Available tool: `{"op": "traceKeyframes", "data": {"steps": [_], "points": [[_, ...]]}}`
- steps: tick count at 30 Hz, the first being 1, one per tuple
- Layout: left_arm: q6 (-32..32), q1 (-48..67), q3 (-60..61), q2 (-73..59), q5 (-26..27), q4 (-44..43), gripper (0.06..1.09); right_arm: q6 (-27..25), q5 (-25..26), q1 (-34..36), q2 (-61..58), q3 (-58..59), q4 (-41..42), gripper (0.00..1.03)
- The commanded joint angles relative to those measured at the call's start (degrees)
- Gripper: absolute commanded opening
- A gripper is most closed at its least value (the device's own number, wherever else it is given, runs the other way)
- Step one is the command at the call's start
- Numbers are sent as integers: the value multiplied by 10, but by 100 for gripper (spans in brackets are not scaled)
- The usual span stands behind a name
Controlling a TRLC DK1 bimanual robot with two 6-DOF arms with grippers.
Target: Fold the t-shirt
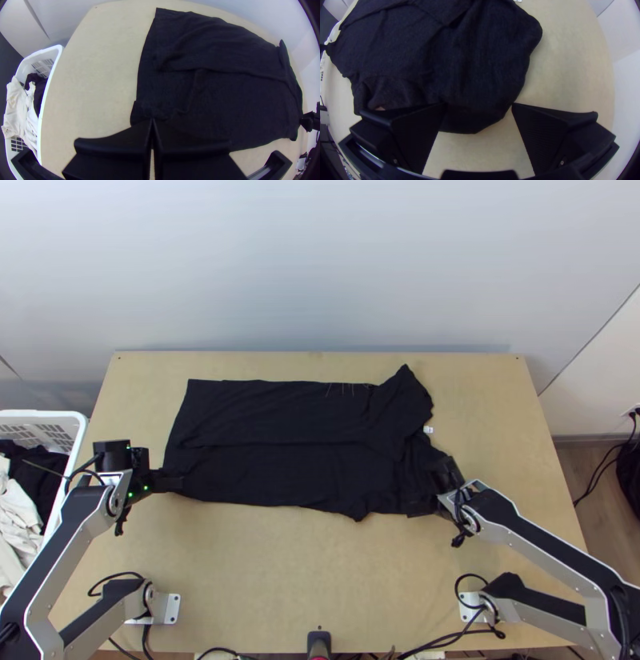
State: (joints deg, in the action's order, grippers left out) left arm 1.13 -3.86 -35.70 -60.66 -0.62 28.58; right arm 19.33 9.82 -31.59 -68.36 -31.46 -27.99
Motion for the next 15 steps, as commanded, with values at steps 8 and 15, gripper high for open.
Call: {"op": "traceKeyframes", "data": {"steps": [8,15], "points": [[18,-16,1,18,-1,6,10,4,2,-36,-40,-20,21,24],[21,-16,-2,30,-1,10,10,-23,3,-13,-37,-33,29,3]]}}
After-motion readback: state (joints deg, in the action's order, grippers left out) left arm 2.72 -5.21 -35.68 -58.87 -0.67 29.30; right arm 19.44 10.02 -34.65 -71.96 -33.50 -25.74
